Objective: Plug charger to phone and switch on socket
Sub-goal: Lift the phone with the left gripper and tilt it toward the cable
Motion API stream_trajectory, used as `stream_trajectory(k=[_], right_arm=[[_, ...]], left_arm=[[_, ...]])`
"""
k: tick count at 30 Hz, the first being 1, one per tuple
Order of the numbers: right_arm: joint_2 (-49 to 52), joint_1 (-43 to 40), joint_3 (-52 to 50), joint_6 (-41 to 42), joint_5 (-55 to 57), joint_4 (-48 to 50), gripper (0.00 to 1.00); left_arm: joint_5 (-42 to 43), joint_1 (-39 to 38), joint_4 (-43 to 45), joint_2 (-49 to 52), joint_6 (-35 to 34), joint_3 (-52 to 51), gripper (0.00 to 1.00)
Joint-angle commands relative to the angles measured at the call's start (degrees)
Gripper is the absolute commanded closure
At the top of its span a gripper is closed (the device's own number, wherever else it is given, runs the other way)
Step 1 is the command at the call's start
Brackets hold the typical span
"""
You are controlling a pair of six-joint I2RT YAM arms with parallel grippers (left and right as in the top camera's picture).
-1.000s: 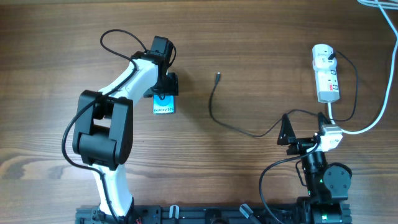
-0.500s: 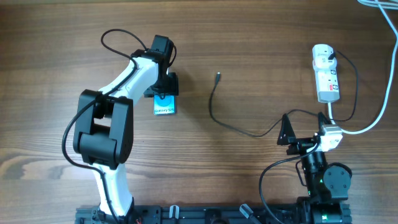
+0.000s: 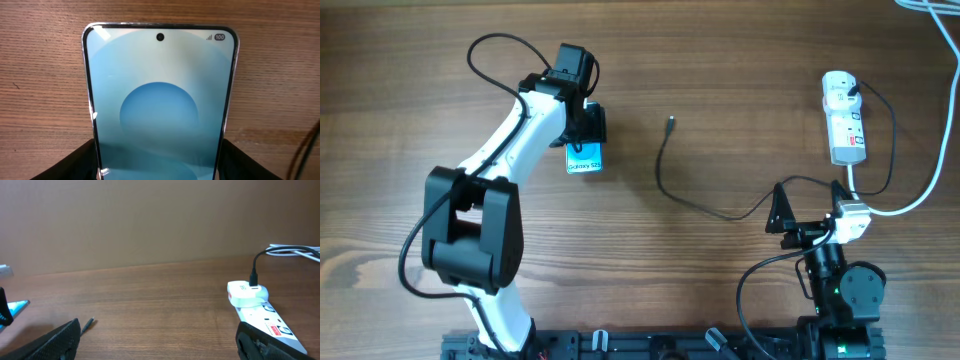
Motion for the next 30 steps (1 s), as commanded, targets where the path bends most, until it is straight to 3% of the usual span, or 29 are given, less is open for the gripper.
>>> stream_trajectory(k=[1, 2, 7, 9, 10, 16, 30], right_arm=[[-0.31, 0.24, -0.07, 0.02, 0.98, 0.13, 0.00], [-0.31, 0.24, -0.07, 0.00, 0.96, 0.13, 0.00], [-0.31, 0.24, -0.07, 0.00, 0.98, 0.13, 0.00], [-0.31, 0.24, -0.07, 0.00, 0.98, 0.13, 0.00], [-0.31, 0.24, -0.07, 0.00, 0.96, 0.13, 0.00], [-0.31, 0.24, -0.07, 0.00, 0.96, 0.13, 0.00], [-0.31, 0.24, -0.07, 0.00, 0.96, 0.13, 0.00]], left_arm=[[1.81, 0.09, -0.02, -4.79, -2.62, 1.62, 0.41], [2.12, 0.09, -0.02, -5.20, -2.97, 1.62, 0.43], [2.23, 0.09, 0.02, -6.86, -6.56, 1.62, 0.75], [2.21, 0.09, 0.00, -6.86, -7.50, 1.62, 0.94], [2.19, 0.09, 0.02, -6.88, -8.48, 1.62, 0.96], [4.83, 0.09, 0.02, -6.88, -13.25, 1.62, 0.96], [9.73, 0.09, -3.76, -6.88, -47.30, 1.62, 0.96]])
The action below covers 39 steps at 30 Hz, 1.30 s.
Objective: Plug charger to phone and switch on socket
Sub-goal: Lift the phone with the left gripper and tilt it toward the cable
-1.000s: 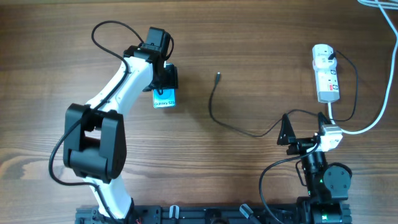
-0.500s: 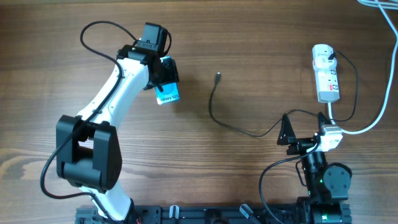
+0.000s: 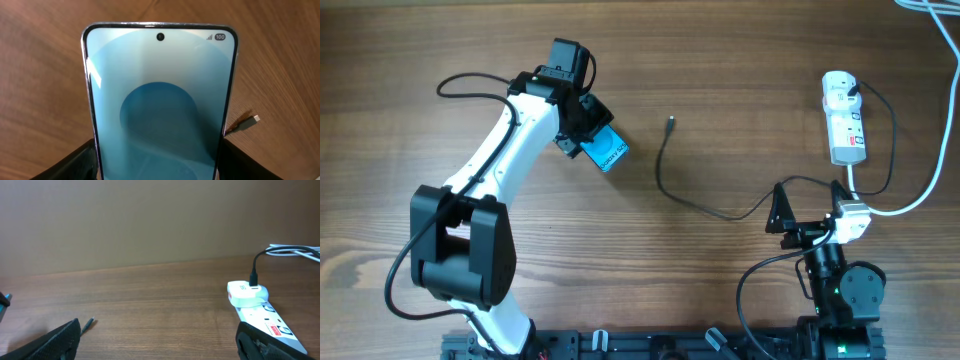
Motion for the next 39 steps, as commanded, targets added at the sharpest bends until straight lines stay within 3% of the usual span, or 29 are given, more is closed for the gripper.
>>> stream_trajectory(k=[1, 11, 25, 31, 39], right_arm=[[-0.31, 0.24, -0.07, 0.02, 0.96, 0.13, 0.00], [-0.31, 0.24, -0.07, 0.02, 0.98, 0.13, 0.00], [-0.31, 0.24, -0.07, 0.00, 0.98, 0.13, 0.00], [-0.31, 0.24, -0.07, 0.04, 0.96, 0.13, 0.00], [-0.31, 0.24, -0.07, 0.02, 0.98, 0.13, 0.00]], left_arm=[[2.14, 0.09, -1.25, -2.14, -7.37, 1.57, 0.96], [7.82, 0.09, -2.29, -2.14, -10.38, 1.55, 0.96], [39.74, 5.38, -2.69, -2.14, -13.86, 1.55, 0.96], [48.37, 7.08, -2.67, -2.14, -14.80, 1.55, 0.96], [52.00, 7.23, -2.69, -2.14, -17.90, 1.55, 0.96]])
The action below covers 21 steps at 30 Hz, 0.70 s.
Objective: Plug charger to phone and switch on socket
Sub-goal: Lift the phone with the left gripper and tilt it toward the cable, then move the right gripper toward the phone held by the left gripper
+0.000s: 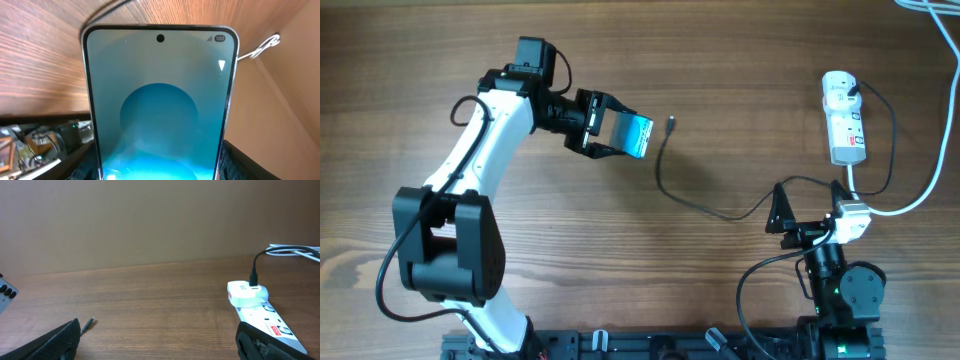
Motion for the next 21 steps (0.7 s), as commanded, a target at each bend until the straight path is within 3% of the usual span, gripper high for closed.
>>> stream_trajectory(k=[1, 11, 16, 21], right_arm=[[-0.31, 0.24, -0.07, 0.00, 0.96, 0.13, 0.00], [-0.31, 0.24, -0.07, 1.88, 0.72, 1.22, 0.00], [-0.02, 0.24, 0.76, 4.70, -8.83, -0.17, 0.01], [10.25, 0.24, 9.88, 4.37, -13.99, -2.16, 0.00]], left_arm=[[4.07, 0.42, -0.04, -2.14, -2.21, 1.55, 0.96], [6.78, 0.42, 0.00, -2.14, -2.38, 1.55, 0.96], [6.27, 0.42, 0.00, -2.12, -2.38, 1.55, 0.96], [6.27, 0.42, -0.02, -2.12, -2.36, 1.55, 0.96]])
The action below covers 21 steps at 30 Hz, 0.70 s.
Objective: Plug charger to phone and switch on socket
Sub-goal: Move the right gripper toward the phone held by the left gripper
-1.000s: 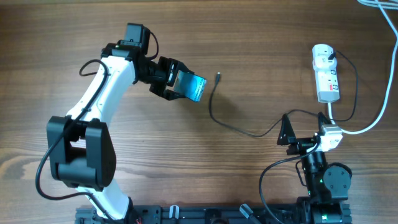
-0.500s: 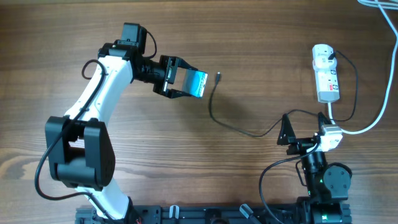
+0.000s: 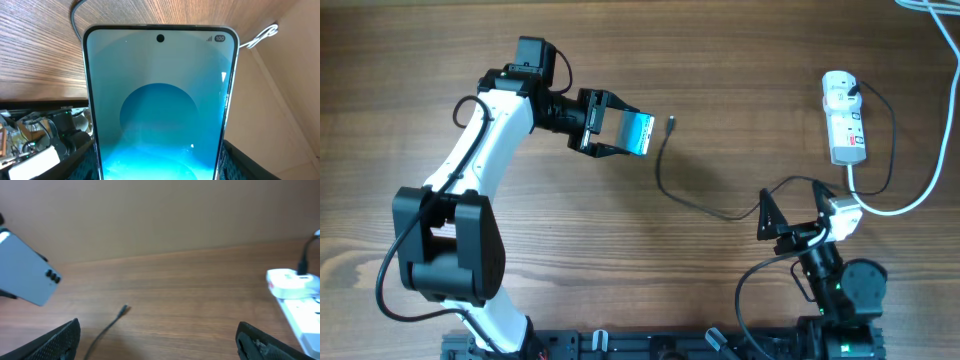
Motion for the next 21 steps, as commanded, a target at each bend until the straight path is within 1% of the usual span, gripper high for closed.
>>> stream_trajectory(k=[1, 2, 5, 7, 8, 11, 12, 15, 18, 21], right_arm=[[9.40, 0.24, 9.05, 0.52, -5.42, -0.92, 0.00], [17.03, 0.22, 14.99, 0.52, -5.57, -4.04, 0.00], [28.20, 0.24, 25.66, 0.52, -5.60, -12.15, 0.00], [35.60, 0.24, 33.73, 0.52, -5.60, -19.74, 0.00], [40.19, 0.24, 39.06, -0.11, -5.57, -25.64, 0.00], [48.04, 0.24, 47.89, -2.49, -5.86, -35.98, 0.00], [49.92, 0.24, 49.46, -2.47, -6.82, -37.83, 0.00], [53.99, 0.24, 49.99, -2.23, -12.81, -38.07, 0.00], [56.15, 0.24, 49.99, 0.50, -13.51, -38.05, 0.00], [57.55, 0.24, 49.99, 0.55, -13.49, -38.03, 0.00]], left_arm=[[2.34, 0.42, 0.04, -2.12, -0.57, 1.55, 0.96], [2.36, 0.42, 0.04, -2.12, -0.59, 1.55, 0.96], [2.36, 0.42, 0.04, -2.12, -0.57, 1.55, 0.96], [2.36, 0.42, 0.04, -2.12, -0.57, 1.55, 0.96], [2.36, 0.42, 0.04, -2.12, -0.57, 1.55, 0.96], [2.36, 0.42, 0.04, -2.12, -0.57, 1.55, 0.96], [2.38, 0.42, 0.04, -2.12, -0.57, 1.55, 0.96], [2.38, 0.42, 0.04, -2.12, -0.57, 1.55, 0.96], [2.38, 0.42, 0.07, -2.12, -0.57, 1.55, 0.96], [2.36, 0.42, 0.07, -2.12, -0.57, 1.55, 0.96]])
